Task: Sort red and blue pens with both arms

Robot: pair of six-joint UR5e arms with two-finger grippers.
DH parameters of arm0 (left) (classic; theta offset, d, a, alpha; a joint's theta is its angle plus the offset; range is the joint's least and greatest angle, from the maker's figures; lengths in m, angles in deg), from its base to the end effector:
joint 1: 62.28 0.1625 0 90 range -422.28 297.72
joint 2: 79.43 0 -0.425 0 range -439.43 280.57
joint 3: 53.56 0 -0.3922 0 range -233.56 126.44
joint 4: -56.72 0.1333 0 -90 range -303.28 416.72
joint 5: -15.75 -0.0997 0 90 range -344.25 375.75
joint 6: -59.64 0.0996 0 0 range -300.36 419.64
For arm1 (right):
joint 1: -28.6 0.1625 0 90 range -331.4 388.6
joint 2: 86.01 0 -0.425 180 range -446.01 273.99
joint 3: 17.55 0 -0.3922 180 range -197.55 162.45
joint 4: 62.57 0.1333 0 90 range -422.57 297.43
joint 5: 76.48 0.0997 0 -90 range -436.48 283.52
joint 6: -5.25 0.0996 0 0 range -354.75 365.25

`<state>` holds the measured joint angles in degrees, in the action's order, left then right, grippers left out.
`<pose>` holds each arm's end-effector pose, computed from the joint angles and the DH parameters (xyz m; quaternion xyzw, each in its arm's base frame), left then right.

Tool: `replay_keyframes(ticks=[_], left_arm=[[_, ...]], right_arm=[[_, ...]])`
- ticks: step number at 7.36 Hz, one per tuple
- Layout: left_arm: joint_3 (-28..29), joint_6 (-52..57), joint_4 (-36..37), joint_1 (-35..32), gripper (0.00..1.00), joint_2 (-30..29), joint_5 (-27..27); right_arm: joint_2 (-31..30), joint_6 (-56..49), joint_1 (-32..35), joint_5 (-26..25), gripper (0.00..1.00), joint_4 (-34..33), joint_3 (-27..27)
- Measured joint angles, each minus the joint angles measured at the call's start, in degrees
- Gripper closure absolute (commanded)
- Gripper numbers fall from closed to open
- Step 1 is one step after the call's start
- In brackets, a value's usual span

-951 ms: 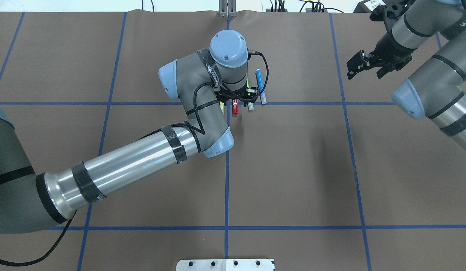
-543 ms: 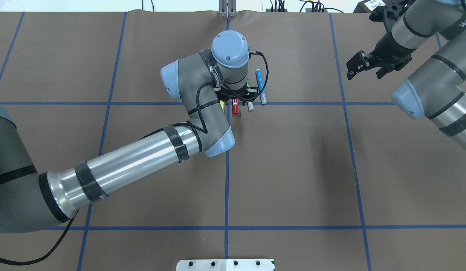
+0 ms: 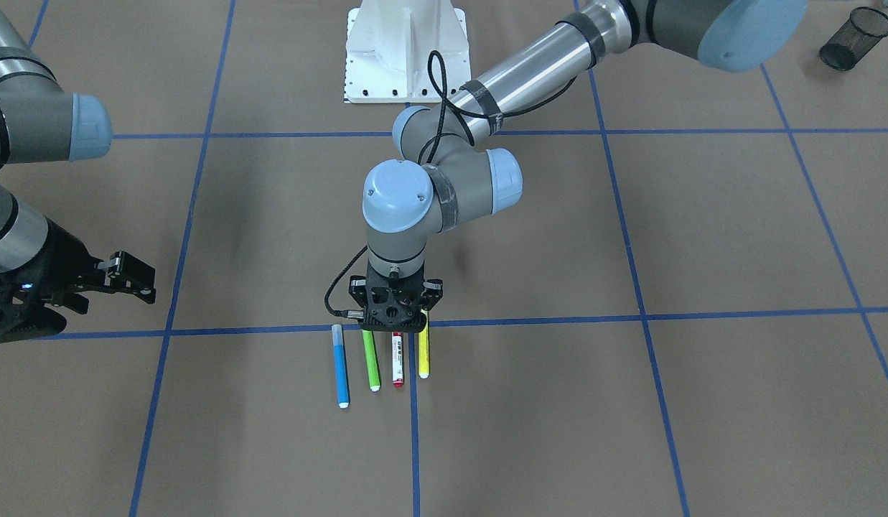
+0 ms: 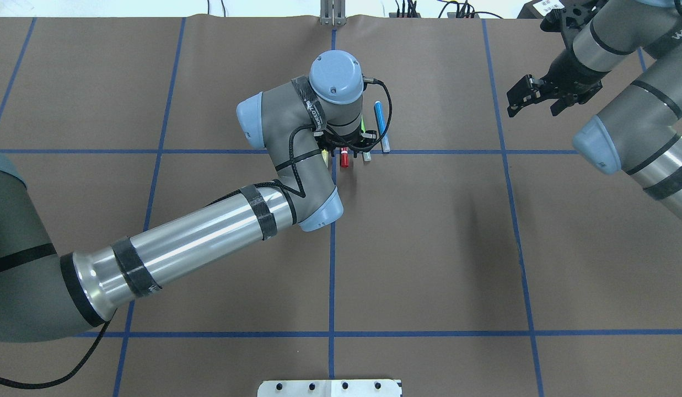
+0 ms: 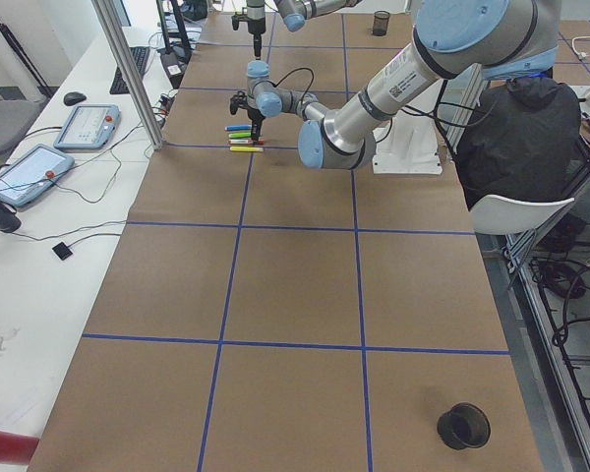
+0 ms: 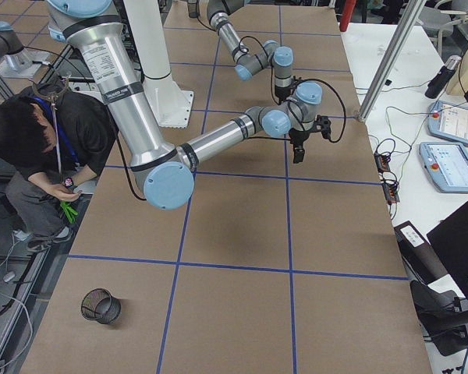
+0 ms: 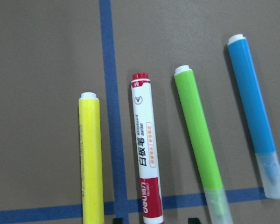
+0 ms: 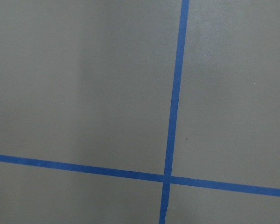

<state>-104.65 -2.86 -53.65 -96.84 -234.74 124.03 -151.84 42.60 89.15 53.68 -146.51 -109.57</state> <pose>0.6624 -0.5802 0.1578 0.0771 0.4109 0.0071 0.9084 -0.2599 -0.6007 0.3883 0.0362 -0.4189 -0.0330 0.9067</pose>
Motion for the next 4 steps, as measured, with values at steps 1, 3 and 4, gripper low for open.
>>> replay_keyframes(ticks=[1,3,4], left_arm=[[0.12,0.00,-0.02,0.06,0.56,-0.02,0.00],[0.22,0.00,0.03,0.22,0.57,-0.06,-0.02],[0.31,0.00,0.05,0.28,0.57,-0.03,-0.06]], right_arm=[[0.00,0.00,0.00,0.02,0.00,0.00,0.00],[0.00,0.00,0.00,0.08,0.00,0.00,0.00],[0.00,-0.02,0.00,0.40,0.00,0.02,0.00]])
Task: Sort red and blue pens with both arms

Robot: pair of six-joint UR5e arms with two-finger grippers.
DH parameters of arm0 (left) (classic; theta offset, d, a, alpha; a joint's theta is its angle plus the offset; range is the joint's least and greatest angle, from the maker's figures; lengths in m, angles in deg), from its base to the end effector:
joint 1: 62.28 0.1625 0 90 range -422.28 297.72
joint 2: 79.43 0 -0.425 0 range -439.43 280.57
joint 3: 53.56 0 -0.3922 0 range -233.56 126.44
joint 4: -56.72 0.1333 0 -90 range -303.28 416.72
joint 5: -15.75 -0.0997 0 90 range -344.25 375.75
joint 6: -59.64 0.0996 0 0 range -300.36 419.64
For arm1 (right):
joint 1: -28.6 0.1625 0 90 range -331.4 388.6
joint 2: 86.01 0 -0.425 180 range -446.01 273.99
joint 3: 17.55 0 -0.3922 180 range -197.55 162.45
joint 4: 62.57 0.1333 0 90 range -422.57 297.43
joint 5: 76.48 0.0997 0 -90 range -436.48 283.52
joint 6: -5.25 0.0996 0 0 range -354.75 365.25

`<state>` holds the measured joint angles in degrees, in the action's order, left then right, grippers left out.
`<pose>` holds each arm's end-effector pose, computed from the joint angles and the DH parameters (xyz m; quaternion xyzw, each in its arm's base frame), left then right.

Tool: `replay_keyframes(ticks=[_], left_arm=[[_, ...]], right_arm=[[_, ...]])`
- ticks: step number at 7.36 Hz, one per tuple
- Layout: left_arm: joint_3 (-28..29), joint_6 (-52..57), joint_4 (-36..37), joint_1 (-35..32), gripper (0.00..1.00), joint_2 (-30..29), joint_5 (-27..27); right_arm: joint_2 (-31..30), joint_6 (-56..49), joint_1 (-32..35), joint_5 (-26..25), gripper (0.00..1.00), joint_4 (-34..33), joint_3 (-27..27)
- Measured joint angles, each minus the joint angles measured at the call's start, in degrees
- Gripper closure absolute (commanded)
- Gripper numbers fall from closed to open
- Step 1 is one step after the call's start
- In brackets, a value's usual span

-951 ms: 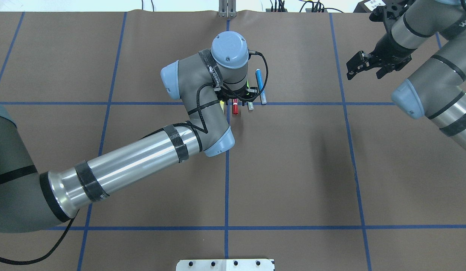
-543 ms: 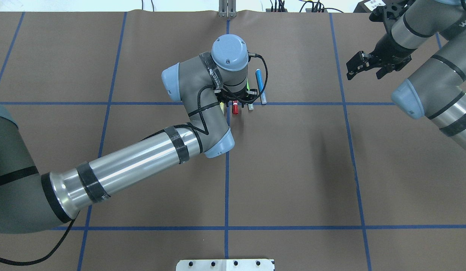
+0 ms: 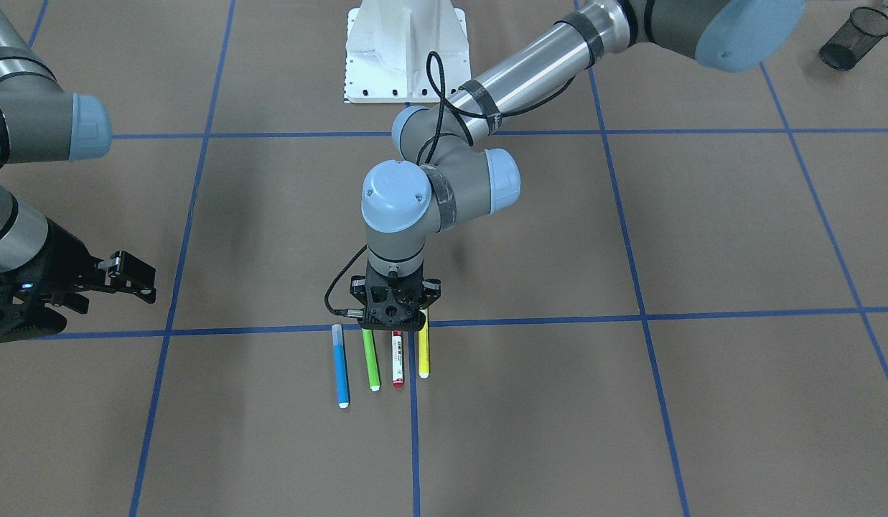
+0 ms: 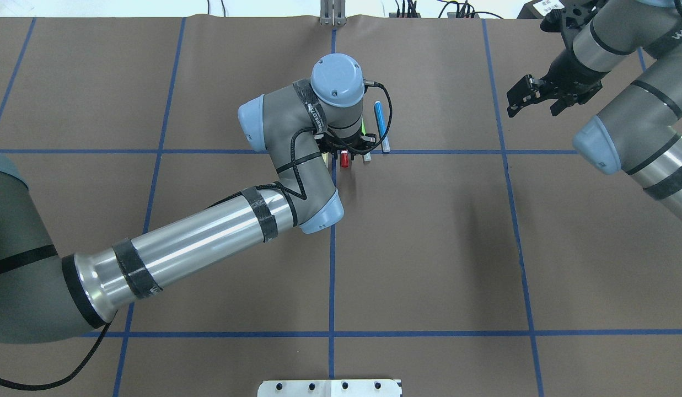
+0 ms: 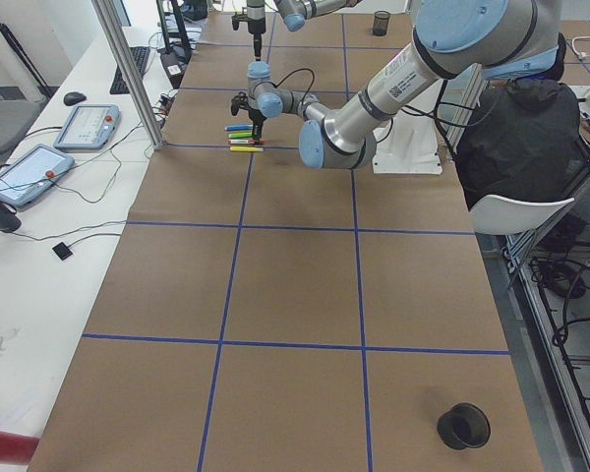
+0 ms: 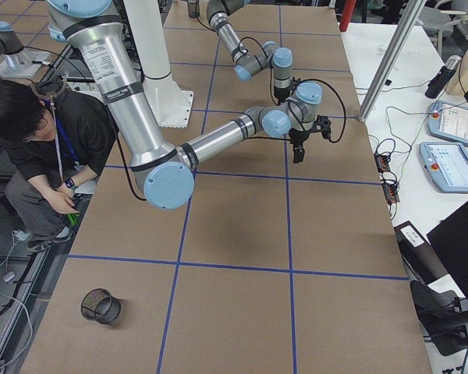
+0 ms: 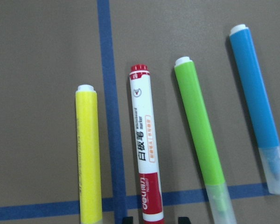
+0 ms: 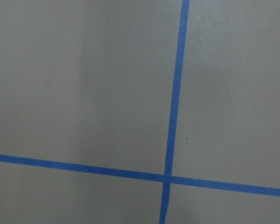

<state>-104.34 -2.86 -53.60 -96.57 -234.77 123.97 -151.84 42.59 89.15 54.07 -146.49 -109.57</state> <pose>0.6659 -0.5777 0.1601 0.0750 0.4088 0.0086 0.9095 -0.2602 -0.6003 0.3879 0.0344 -0.4214 -0.0341 0.9056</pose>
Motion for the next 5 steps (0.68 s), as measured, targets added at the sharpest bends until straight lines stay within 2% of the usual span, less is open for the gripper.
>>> replay_keyframes(ticks=[1,2,3,5], left_arm=[[0.13,0.00,-0.01,0.05,0.59,0.02,-0.02],[0.25,0.00,-0.04,0.07,0.66,0.03,-0.03],[0.30,0.00,-0.06,0.12,0.81,0.03,-0.03],[0.33,0.02,-0.08,0.31,0.97,-0.02,-0.03]], right_arm=[[0.00,-0.02,0.00,0.65,0.00,0.02,0.00],[0.00,0.00,0.00,1.13,0.00,0.02,0.00],[0.00,0.01,0.00,1.34,0.00,0.05,0.00],[0.00,-0.04,0.00,1.44,0.00,0.03,0.00]])
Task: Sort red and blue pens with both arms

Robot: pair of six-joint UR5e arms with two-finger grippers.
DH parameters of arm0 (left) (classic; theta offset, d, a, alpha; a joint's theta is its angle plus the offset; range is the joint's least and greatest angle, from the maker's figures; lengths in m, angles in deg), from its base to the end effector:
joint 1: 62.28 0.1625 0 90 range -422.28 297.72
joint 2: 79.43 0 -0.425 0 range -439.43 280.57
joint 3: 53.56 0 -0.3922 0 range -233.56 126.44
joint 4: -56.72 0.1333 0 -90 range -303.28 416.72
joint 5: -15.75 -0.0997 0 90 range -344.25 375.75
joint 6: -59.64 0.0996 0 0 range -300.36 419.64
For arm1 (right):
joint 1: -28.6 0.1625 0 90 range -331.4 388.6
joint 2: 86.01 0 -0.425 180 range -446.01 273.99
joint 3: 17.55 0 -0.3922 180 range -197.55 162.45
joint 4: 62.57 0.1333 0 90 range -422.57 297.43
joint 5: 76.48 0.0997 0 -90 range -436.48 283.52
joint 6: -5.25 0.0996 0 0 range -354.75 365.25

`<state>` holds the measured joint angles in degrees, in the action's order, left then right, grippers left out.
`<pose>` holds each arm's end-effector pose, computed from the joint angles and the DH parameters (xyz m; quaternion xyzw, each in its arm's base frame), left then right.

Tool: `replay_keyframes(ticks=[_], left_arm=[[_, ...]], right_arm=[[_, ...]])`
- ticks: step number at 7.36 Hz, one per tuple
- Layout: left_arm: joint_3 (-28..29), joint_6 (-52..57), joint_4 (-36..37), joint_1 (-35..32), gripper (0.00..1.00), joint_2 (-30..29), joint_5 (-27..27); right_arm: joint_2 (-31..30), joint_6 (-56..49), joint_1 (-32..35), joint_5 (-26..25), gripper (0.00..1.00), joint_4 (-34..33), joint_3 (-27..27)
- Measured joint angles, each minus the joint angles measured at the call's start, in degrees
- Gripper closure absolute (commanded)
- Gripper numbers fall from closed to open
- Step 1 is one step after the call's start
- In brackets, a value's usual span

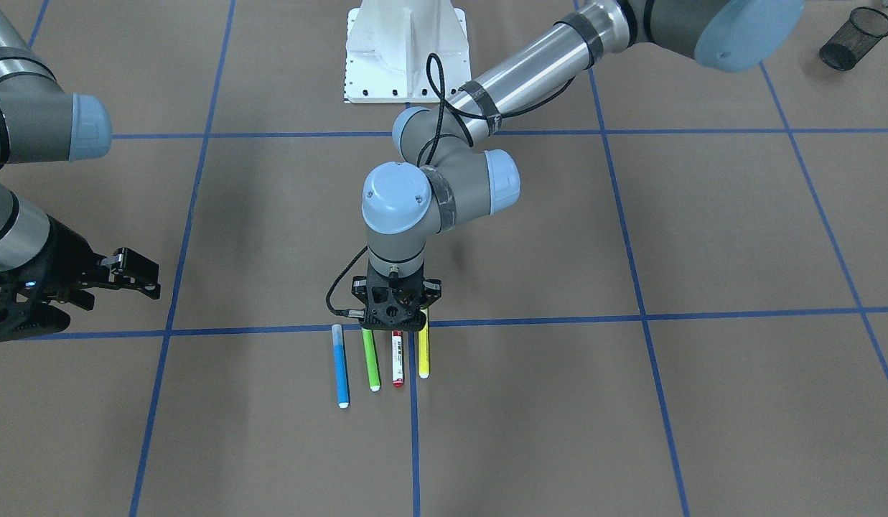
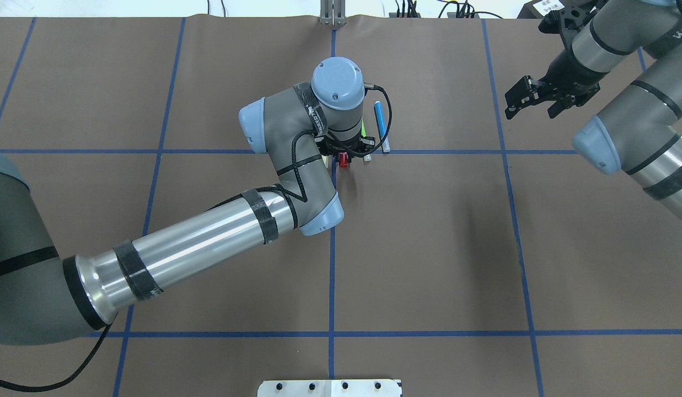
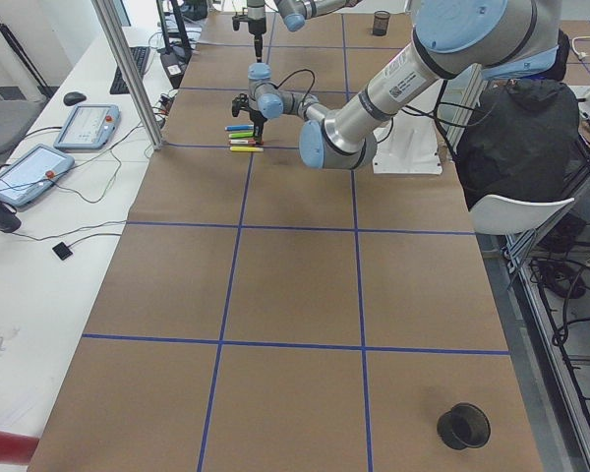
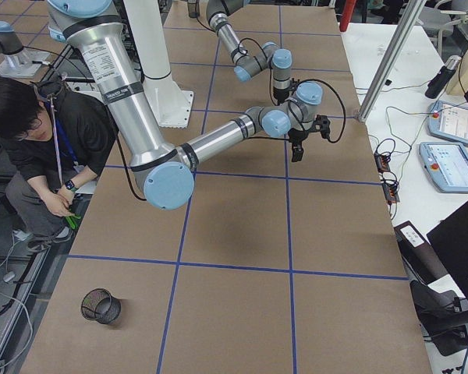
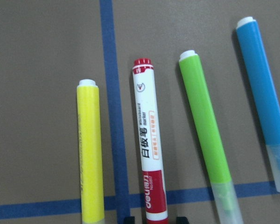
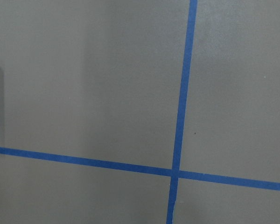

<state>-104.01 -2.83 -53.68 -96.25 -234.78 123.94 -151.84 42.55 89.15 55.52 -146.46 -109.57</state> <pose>0.6699 -0.5746 0.1626 0.0731 0.4073 0.0109 0.9103 -0.2614 -0.5986 0.3864 0.0275 -0.4303 -0.0381 0.9015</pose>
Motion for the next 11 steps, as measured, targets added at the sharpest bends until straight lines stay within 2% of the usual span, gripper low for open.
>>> replay_keyframes(ticks=[1,4,7,9,11], left_arm=[[-0.02,0.03,0.00,0.05,1.00,-0.03,-0.01],[-1.07,-0.83,0.27,-0.02,1.00,-0.03,0.05],[-4.73,-7.22,3.07,-1.53,1.00,0.47,0.30],[-8.97,-12.67,3.84,-2.95,1.00,3.27,0.60],[-13.94,-14.35,3.94,-4.06,1.00,8.53,0.69]], right_arm=[[0.00,-0.02,0.00,0.01,0.00,0.01,0.00],[0.07,-0.03,0.00,0.01,0.00,0.04,0.00],[0.42,-0.03,0.00,0.01,0.00,0.04,0.00],[0.84,-0.03,0.00,0.01,0.00,0.01,0.04],[1.00,-0.03,-0.02,0.07,0.00,0.21,0.03]])
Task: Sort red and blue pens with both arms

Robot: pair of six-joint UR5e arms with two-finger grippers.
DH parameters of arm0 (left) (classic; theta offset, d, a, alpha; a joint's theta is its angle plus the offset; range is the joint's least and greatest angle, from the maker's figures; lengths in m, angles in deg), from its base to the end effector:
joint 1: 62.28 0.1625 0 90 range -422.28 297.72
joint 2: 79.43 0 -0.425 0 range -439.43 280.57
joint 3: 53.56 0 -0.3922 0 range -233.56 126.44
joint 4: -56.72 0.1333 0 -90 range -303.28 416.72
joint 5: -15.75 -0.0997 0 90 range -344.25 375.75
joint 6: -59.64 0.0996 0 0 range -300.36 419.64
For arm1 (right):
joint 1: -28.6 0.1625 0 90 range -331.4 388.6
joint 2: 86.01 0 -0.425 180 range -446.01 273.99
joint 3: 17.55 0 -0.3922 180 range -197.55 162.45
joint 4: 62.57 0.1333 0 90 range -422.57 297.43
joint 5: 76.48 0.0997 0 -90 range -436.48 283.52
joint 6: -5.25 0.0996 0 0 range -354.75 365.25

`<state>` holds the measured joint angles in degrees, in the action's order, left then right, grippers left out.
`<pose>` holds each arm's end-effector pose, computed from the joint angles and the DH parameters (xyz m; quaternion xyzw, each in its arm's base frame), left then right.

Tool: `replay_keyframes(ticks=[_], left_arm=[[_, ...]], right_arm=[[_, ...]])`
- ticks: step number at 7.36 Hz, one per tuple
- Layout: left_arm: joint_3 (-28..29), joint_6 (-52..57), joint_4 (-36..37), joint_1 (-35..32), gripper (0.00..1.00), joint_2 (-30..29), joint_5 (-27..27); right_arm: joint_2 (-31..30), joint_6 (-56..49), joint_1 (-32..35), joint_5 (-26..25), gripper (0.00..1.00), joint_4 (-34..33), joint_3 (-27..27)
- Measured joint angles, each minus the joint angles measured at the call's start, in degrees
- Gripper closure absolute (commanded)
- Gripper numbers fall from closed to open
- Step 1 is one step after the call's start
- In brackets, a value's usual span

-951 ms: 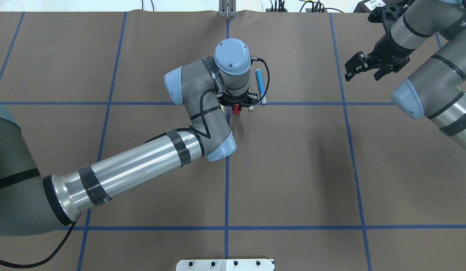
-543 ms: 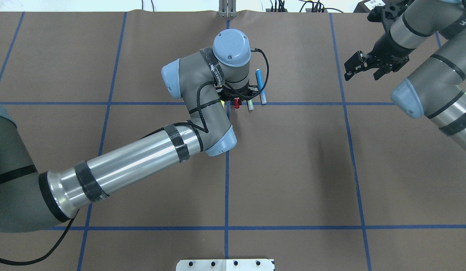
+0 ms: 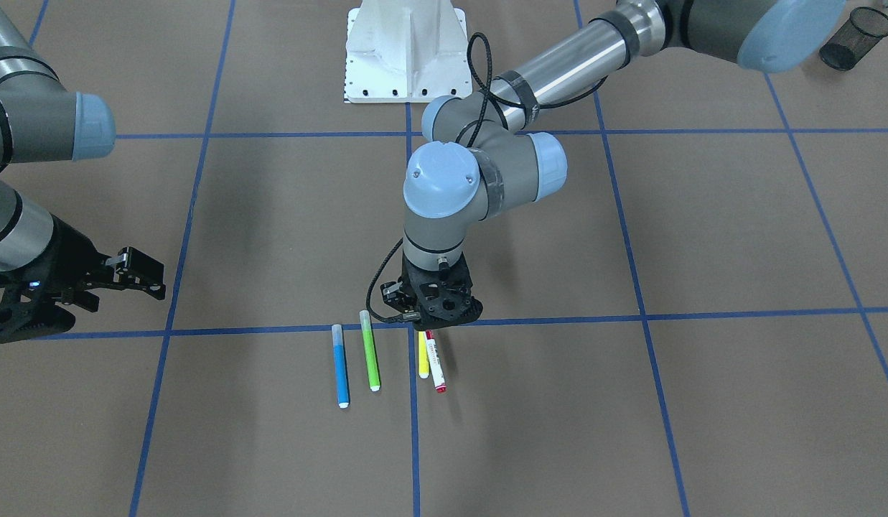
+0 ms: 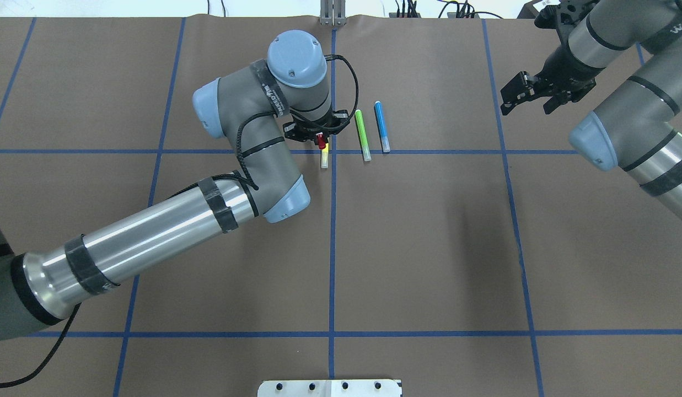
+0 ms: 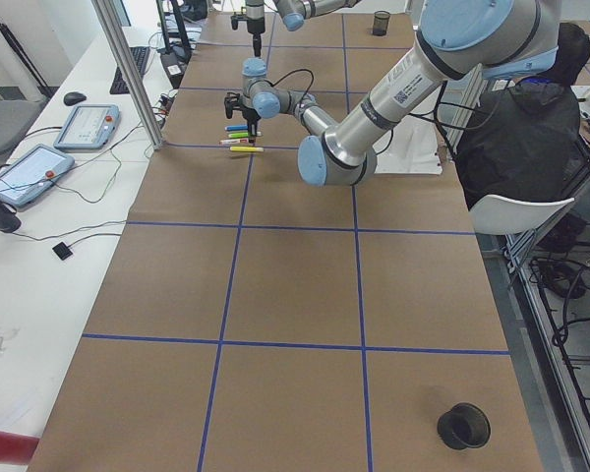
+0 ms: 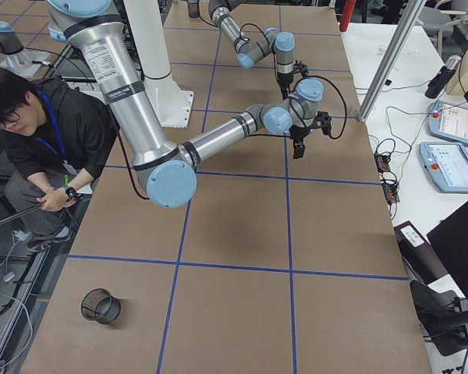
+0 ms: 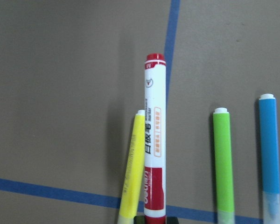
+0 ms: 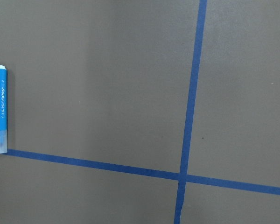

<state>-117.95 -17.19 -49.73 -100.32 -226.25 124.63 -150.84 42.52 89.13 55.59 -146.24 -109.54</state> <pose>0.5898 -0.5898 0.1816 0.0369 0.4243 -0.1296 0.8955 -0.2636 -0.6018 0.3748 0.0355 -0.4350 -0.0424 0.8987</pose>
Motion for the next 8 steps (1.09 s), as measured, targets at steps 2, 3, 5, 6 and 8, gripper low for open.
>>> replay_keyframes(ticks=[2,3,5,6,8], left_arm=[[-2.50,1.05,0.22,-3.83,1.00,3.34,2.65],[-2.89,3.21,1.47,-6.60,1.00,3.86,5.47],[-3.22,5.84,4.33,-10.80,1.00,4.12,8.39],[-3.23,6.19,4.77,-11.96,1.00,4.15,8.77],[-3.23,6.39,4.95,-13.00,1.00,4.17,9.09]], right_arm=[[0.98,0.39,-0.42,-0.19,0.01,0.55,0.37],[2.59,0.99,-1.17,-0.90,0.02,0.90,1.34],[6.94,4.68,-4.61,-5.31,0.02,5.59,6.22],[9.00,9.14,-7.37,-8.66,0.02,9.99,9.23],[14.04,16.33,-12.73,-14.68,0.04,13.60,14.12]])
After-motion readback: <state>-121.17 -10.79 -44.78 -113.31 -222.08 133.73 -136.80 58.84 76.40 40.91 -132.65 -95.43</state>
